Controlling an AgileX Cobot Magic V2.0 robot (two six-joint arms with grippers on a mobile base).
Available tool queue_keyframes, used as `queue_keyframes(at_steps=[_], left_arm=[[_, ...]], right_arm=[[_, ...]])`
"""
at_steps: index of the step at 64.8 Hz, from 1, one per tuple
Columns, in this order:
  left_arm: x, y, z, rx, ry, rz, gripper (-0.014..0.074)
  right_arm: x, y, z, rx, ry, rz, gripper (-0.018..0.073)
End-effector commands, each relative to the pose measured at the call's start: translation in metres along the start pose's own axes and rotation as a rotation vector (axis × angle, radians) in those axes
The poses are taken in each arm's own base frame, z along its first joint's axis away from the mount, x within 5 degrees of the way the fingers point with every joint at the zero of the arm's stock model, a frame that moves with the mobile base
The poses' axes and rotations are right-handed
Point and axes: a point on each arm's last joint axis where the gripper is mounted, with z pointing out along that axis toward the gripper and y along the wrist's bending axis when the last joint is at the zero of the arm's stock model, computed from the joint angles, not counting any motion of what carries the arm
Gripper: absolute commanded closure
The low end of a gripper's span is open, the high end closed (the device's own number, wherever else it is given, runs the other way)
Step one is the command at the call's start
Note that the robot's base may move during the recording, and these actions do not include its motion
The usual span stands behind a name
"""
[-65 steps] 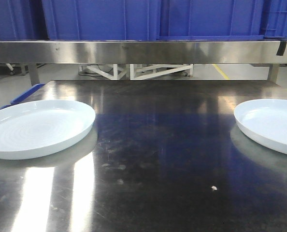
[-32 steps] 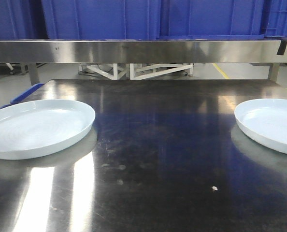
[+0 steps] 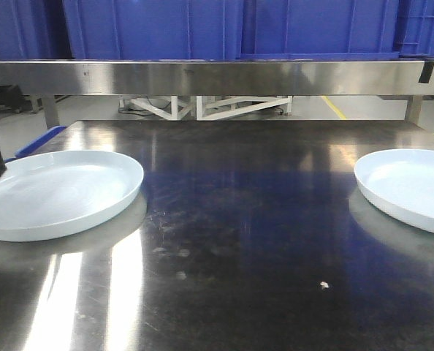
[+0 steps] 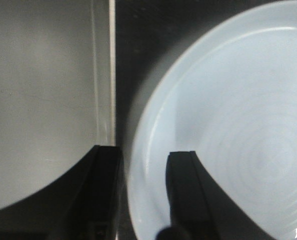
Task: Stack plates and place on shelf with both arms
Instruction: 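Move the left gripper to the white plate's rim and grasp it, then lift the white plate with the left gripper and lower it at table center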
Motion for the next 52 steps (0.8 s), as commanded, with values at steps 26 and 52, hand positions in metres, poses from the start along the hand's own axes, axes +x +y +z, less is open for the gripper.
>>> queue_keyframes(at_steps=[26, 52], left_arm=[[-0.004, -0.003, -0.01, -0.005, -0.012, 0.014, 0.0328], [-0.01, -0.01, -0.033, 0.034, 0.038, 0.017, 0.051]], right_arm=[[-0.009, 0.0, -0.002, -0.003, -0.11, -0.009, 0.0503], [-0.009, 0.0, -0.002, -0.003, -0.11, -0.009, 0.0503]])
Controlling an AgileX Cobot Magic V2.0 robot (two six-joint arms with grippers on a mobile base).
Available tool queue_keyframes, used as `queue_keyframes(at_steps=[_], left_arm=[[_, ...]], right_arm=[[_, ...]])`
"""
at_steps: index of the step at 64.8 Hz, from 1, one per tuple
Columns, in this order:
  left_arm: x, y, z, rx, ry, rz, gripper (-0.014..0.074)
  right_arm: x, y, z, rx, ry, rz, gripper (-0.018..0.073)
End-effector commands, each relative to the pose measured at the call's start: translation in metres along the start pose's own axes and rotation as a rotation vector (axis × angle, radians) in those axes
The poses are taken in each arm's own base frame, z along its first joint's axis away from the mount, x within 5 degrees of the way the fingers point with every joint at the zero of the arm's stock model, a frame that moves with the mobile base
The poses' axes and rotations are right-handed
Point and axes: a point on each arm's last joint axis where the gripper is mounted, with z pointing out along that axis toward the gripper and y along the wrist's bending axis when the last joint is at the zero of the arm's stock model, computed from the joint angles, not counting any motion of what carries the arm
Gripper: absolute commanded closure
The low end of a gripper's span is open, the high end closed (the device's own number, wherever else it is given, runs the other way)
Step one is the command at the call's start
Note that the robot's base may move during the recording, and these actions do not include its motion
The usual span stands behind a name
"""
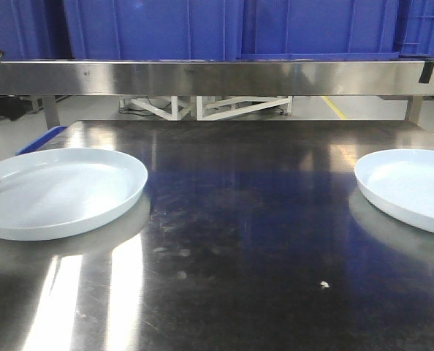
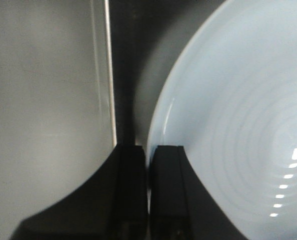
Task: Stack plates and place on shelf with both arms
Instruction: 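Lift the white plate with the left gripper and lower it at table center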
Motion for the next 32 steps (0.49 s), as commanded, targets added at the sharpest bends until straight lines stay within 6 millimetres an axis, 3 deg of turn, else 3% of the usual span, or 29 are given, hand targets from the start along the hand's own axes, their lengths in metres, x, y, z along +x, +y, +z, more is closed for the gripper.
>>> queue_keyframes(at_steps=[1, 9, 16, 27, 32], left_arm=[[-0.006, -0.011, -0.036, 0.045, -0.068, -0.001, 0.051], [-0.016, -0.027, -0.06, 0.17, -0.141, -0.026, 0.051], [-0.022, -0.054, -0.071, 0.306, -0.186, -0.026, 0.051], [-0.022, -0.096, -0.063, 0.351, -0.205, 0.054, 0.051], [-0.022, -0.118, -0.051, 0.36, -0.196, 0.097, 0.051]], right_arm=[[-0.009, 0.0, -0.002, -0.003, -0.11, -0.009, 0.0503], [-0.009, 0.0, -0.002, -0.003, -0.11, -0.009, 0.0503], [-0.009, 0.0, -0.002, -0.003, -0.11, -0.009, 0.0503], [-0.009, 0.0, -0.002, -0.003, -0.11, -0.009, 0.0503], [-0.009, 0.0, -0.002, -0.003, -0.11, -0.009, 0.0503]])
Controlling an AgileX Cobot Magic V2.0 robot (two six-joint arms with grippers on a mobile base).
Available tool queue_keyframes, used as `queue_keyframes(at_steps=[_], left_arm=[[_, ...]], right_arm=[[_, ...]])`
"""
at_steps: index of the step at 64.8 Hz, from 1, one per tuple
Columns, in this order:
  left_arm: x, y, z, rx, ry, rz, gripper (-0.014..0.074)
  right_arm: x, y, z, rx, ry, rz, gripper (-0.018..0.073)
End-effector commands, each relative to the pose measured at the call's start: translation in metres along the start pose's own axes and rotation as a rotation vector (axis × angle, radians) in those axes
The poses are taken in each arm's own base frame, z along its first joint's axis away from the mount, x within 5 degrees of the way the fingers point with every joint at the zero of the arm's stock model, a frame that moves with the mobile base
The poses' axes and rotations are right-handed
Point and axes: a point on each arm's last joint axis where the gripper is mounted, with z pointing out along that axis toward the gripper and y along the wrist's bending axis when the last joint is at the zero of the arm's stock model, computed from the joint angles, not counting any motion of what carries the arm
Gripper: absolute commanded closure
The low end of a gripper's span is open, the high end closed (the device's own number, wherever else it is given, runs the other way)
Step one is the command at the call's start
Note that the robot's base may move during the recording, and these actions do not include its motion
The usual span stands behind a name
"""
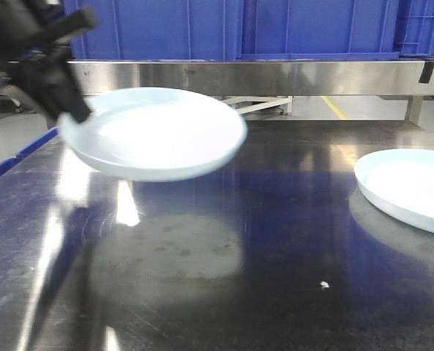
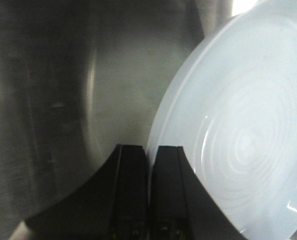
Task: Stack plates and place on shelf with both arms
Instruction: 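Lift the white plate with the left gripper and lower it at table center, then open the left gripper and withdraw it from the plate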
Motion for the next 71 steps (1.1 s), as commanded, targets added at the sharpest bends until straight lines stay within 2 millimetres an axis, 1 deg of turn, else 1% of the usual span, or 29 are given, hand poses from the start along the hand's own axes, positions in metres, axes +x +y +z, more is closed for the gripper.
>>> queue_keyframes(at_steps=[1, 5, 9, 14, 20, 25, 27, 34, 40, 45, 46, 53, 55, 56, 64, 65, 71], left_arm=[[-0.004, -0.035, -0.006, 0.068, -0.088, 0.051, 0.051], [-0.005, -0.044, 0.008, 0.072, -0.088, 0.073, 0.051], [-0.006, -0.049, 0.019, 0.072, -0.093, 0.083, 0.0505], [-0.006, -0.055, 0.028, 0.074, -0.093, 0.097, 0.0477], [-0.005, -0.058, 0.034, 0.073, -0.084, 0.106, 0.04], [-0.004, -0.059, 0.034, 0.074, -0.083, 0.107, 0.031], [-0.003, -0.062, 0.033, 0.075, -0.085, 0.115, 0.0291], [-0.001, -0.067, 0.022, 0.061, -0.109, 0.15, 0.0283], [0.002, -0.071, 0.006, 0.014, -0.14, 0.214, 0.031], [0.008, -0.071, -0.006, -0.033, -0.175, 0.265, 0.036], [0.01, -0.072, -0.011, -0.047, -0.194, 0.28, 0.0384], [0.02, -0.069, -0.027, -0.115, -0.31, 0.346, 0.0482], [0.026, -0.067, -0.029, -0.132, -0.338, 0.36, 0.0507], [0.028, -0.066, -0.034, -0.142, -0.367, 0.373, 0.0519], [0.054, -0.057, -0.048, -0.181, -0.49, 0.415, 0.0514], [0.056, -0.056, -0.049, -0.184, -0.496, 0.418, 0.0514], [0.08, -0.044, -0.052, -0.211, -0.586, 0.443, 0.0514]], right_arm=[[-0.009, 0.0, -0.002, -0.003, -0.11, -0.009, 0.0503], [-0.009, 0.0, -0.002, -0.003, -0.11, -0.009, 0.0503], [-0.009, 0.0, -0.002, -0.003, -0.11, -0.009, 0.0503], [-0.009, 0.0, -0.002, -0.003, -0.11, -0.009, 0.0503], [-0.009, 0.0, -0.002, -0.003, -0.11, -0.009, 0.0503], [-0.009, 0.0, -0.002, -0.003, -0.11, -0.009, 0.0503], [-0.009, 0.0, -0.002, -0.003, -0.11, -0.009, 0.0503], [-0.009, 0.0, -0.002, -0.003, -0.11, -0.009, 0.0503], [-0.009, 0.0, -0.002, -0.003, -0.11, -0.009, 0.0503], [-0.009, 0.0, -0.002, -0.003, -0.11, -0.009, 0.0503], [-0.009, 0.0, -0.002, -0.003, -0.11, -0.009, 0.0503], [-0.009, 0.0, -0.002, -0.003, -0.11, -0.009, 0.0503], [-0.009, 0.0, -0.002, -0.003, -0.11, -0.009, 0.0503], [-0.009, 0.0, -0.002, -0.003, -0.11, -0.009, 0.0503], [-0.009, 0.0, -0.002, -0.003, -0.11, -0.009, 0.0503], [-0.009, 0.0, -0.002, -0.003, -0.11, -0.009, 0.0503], [-0.009, 0.0, -0.002, -0.003, -0.11, -0.009, 0.0503]])
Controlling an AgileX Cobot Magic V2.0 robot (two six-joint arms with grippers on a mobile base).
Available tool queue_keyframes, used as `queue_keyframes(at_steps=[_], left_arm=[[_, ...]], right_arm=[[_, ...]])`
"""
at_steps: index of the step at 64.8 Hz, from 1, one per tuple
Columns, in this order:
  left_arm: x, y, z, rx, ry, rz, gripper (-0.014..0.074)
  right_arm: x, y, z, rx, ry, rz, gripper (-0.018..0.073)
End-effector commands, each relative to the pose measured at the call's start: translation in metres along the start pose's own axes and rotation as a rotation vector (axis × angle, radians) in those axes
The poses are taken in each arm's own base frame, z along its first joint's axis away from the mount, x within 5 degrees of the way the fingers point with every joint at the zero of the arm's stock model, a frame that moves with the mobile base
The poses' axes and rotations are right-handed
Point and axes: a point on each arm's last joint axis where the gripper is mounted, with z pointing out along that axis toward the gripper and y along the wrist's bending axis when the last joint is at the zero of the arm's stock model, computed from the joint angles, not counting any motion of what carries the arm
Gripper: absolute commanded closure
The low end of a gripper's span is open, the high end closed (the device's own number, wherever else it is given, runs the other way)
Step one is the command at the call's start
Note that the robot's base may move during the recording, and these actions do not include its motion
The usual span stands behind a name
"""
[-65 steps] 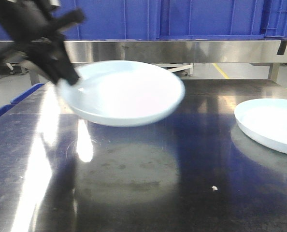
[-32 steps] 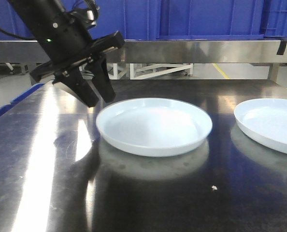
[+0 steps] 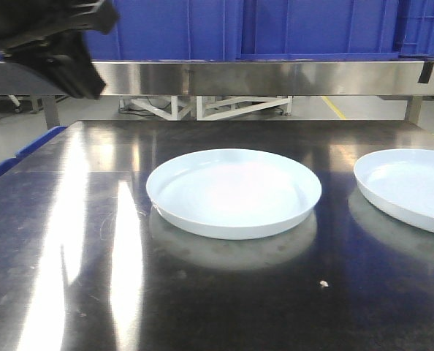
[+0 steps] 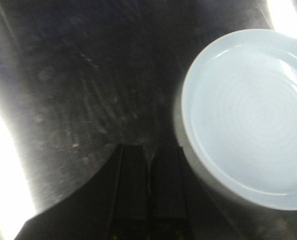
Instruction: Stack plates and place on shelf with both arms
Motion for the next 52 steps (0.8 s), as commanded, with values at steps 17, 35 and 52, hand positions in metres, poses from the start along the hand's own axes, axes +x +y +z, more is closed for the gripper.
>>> queue_keyframes(at_steps=[17, 35, 52], left_arm=[[0.064, 0.002, -0.064, -0.103, -0.48, 0.104, 0.0514], [0.128, -0.001, -0.103, -0.111, -0.71, 0.067, 0.0514], [0.172, 0.014, -0.125, -0.259, -0.836, -0.015, 0.0514]], right_arm=[[-0.009, 0.0, -0.002, -0.003, -0.11, -0.009, 0.0503], [-0.009, 0.0, -0.002, -0.003, -0.11, -0.009, 0.0503], [-0.009, 0.0, -0.002, -0.003, -0.11, -0.009, 0.0503]])
